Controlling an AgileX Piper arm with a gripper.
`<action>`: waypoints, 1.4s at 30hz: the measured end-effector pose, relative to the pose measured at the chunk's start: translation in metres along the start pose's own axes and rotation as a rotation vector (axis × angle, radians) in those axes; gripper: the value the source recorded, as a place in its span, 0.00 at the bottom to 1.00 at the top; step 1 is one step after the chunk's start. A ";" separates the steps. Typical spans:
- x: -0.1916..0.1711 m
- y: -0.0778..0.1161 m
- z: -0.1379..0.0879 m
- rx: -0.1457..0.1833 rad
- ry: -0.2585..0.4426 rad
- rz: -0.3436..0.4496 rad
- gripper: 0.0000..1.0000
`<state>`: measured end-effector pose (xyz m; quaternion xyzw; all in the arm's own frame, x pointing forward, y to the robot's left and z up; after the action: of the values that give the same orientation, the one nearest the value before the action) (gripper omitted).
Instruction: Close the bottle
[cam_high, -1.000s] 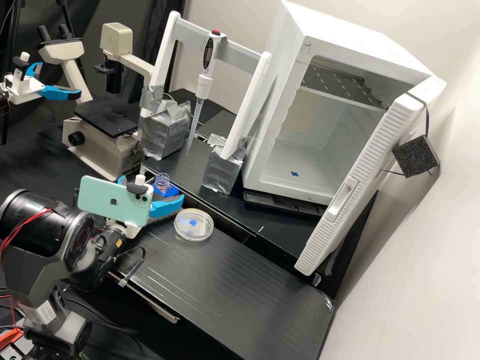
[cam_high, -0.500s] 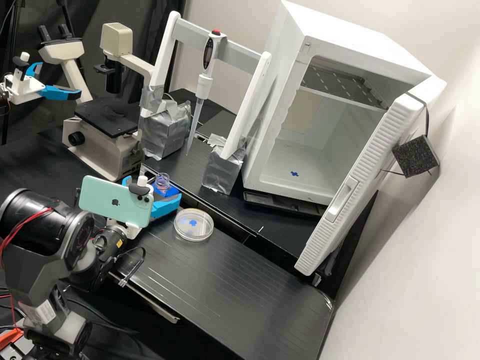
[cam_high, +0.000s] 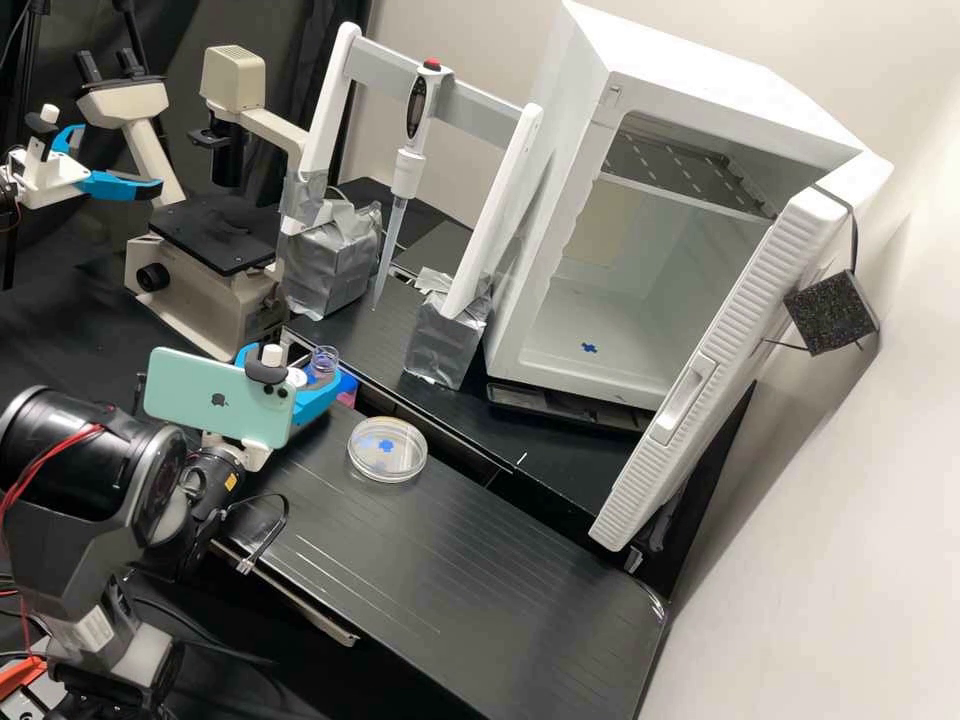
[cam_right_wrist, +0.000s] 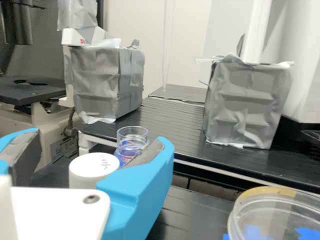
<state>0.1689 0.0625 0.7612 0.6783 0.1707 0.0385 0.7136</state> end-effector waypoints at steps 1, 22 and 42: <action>0.000 0.000 0.000 0.000 0.001 0.000 0.00; 0.002 -0.005 0.004 -0.002 -0.023 -0.028 0.00; 0.001 -0.001 0.004 -0.002 -0.027 -0.008 0.00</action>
<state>0.1706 0.0587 0.7606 0.6775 0.1638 0.0264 0.7166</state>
